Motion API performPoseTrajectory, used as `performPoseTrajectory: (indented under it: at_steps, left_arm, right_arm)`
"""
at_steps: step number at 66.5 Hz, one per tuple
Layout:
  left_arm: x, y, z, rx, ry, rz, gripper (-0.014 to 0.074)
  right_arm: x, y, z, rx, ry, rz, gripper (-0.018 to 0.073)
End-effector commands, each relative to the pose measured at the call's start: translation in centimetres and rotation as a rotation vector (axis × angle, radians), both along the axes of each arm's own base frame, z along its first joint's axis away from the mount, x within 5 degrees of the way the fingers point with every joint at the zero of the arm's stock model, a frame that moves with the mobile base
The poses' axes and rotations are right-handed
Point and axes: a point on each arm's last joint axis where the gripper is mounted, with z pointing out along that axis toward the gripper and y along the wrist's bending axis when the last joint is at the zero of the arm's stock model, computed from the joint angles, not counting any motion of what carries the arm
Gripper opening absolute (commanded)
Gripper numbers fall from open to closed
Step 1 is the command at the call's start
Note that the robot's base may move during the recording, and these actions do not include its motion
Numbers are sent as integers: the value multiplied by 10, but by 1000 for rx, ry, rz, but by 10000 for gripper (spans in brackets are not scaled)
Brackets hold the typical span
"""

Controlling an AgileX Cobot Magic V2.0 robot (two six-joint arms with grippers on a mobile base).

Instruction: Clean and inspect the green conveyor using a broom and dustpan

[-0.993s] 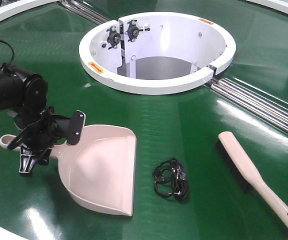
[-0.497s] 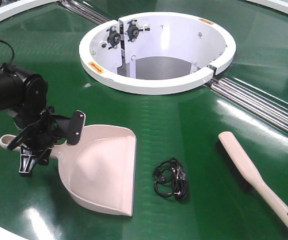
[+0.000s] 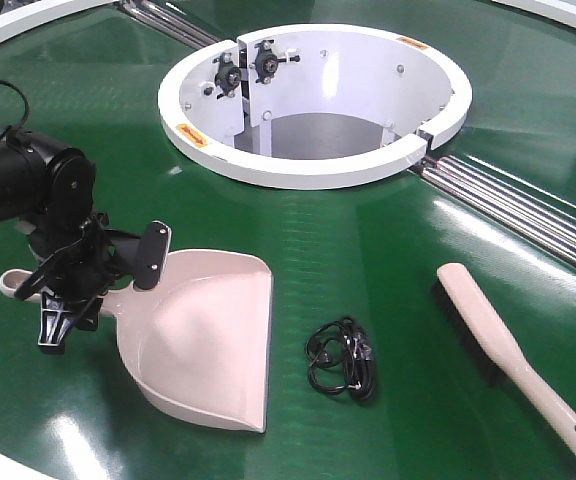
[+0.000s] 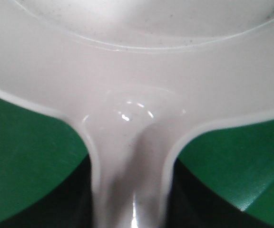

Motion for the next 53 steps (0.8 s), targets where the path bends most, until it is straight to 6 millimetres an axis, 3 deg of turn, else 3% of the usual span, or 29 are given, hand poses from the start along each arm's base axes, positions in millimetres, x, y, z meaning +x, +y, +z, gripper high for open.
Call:
performPoseTrajectory:
  at_steps: [1, 7, 20, 43, 53]
  left_arm:
    - [-2, -3, 22, -23, -52, -7, -7]
    - [-2, -3, 22, -23, -52, -7, -7]
    - [-2, -3, 22, -23, -52, -7, -6]
    - [-2, -3, 22, -23, -52, -7, -6]
    - [-2, -3, 22, -23, -52, -7, -6]
  right_arm:
    - [7, 0, 30, -6, 66, -5, -9]
    - [19, 2, 38, 11, 232, 5, -9]
    - [38, 8, 33, 55, 554, 42, -9]
    - [57, 10, 23, 58, 652, 32, 6]
    - [64, 9, 25, -3, 760, 29, 106]
